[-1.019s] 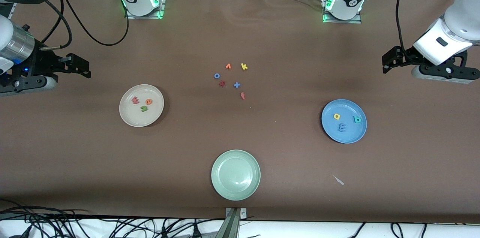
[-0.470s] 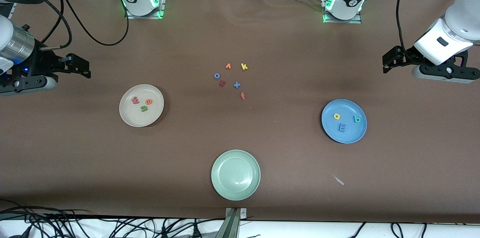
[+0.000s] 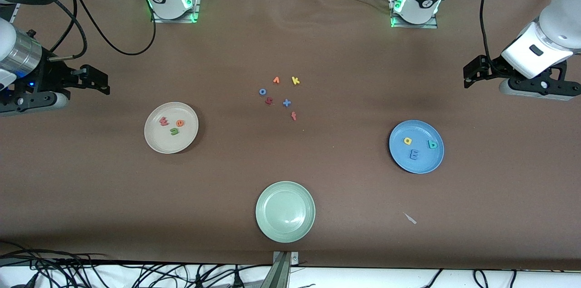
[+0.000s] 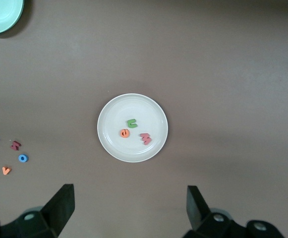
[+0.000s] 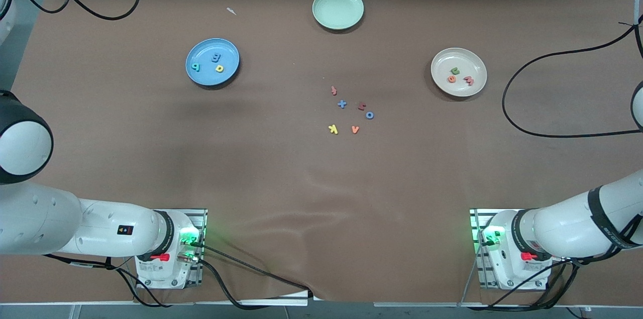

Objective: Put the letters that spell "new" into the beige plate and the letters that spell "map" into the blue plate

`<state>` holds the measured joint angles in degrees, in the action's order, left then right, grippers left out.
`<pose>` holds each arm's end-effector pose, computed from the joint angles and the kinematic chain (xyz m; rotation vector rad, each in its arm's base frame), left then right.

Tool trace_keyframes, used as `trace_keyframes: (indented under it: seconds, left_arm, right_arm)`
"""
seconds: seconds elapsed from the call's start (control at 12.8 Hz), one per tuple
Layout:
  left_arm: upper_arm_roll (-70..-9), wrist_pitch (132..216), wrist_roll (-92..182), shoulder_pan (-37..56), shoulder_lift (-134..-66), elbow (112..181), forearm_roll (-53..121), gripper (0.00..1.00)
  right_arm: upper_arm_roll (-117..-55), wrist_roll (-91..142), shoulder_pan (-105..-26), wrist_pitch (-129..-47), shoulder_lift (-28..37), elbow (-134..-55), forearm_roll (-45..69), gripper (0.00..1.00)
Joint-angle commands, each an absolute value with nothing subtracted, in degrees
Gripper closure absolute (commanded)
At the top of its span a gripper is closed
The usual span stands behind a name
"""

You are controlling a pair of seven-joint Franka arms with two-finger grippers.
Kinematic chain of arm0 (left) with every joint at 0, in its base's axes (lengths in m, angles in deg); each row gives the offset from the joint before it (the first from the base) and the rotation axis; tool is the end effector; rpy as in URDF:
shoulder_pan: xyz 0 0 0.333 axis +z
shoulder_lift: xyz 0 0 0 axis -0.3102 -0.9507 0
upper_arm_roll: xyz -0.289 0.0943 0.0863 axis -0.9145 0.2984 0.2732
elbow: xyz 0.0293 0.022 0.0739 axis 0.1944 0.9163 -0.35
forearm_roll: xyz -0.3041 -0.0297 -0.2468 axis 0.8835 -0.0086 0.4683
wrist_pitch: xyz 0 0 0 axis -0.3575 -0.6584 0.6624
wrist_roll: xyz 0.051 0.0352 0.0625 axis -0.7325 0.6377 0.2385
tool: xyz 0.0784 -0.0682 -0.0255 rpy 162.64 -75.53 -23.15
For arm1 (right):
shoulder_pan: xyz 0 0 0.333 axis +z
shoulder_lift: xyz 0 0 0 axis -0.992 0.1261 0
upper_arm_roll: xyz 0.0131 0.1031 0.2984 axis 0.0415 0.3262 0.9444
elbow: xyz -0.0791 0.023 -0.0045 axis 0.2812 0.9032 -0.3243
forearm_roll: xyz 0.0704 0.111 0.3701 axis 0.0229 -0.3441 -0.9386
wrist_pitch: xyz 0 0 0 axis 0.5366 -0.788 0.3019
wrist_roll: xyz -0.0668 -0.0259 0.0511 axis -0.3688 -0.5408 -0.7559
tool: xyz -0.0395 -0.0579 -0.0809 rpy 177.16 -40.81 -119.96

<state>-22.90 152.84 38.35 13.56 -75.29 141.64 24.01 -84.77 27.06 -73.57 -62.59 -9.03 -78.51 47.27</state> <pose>0.5638 -0.0577 0.5830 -3.1159 0.1754 0.0050 0.6046 0.0589 0.5845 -3.1190 -0.2351 0.0666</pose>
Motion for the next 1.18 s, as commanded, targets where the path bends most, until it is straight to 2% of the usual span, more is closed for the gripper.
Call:
trace_keyframes:
  seconds: [0.0, 1.1]
  left_arm:
    - [-22.7, 151.3, 38.5, 13.9, -75.8, 139.9, 25.5, 0.00]
    - [-22.8, 150.2, 38.6, 13.9, -75.5, 139.9, 25.5, 0.00]
  right_arm:
    - [-84.8, 27.1, -73.7, -61.6, -8.6, -77.0, 47.6, 0.00]
    - [-84.8, 26.5, -74.0, -61.6, -8.6, -77.1, 47.6, 0.00]
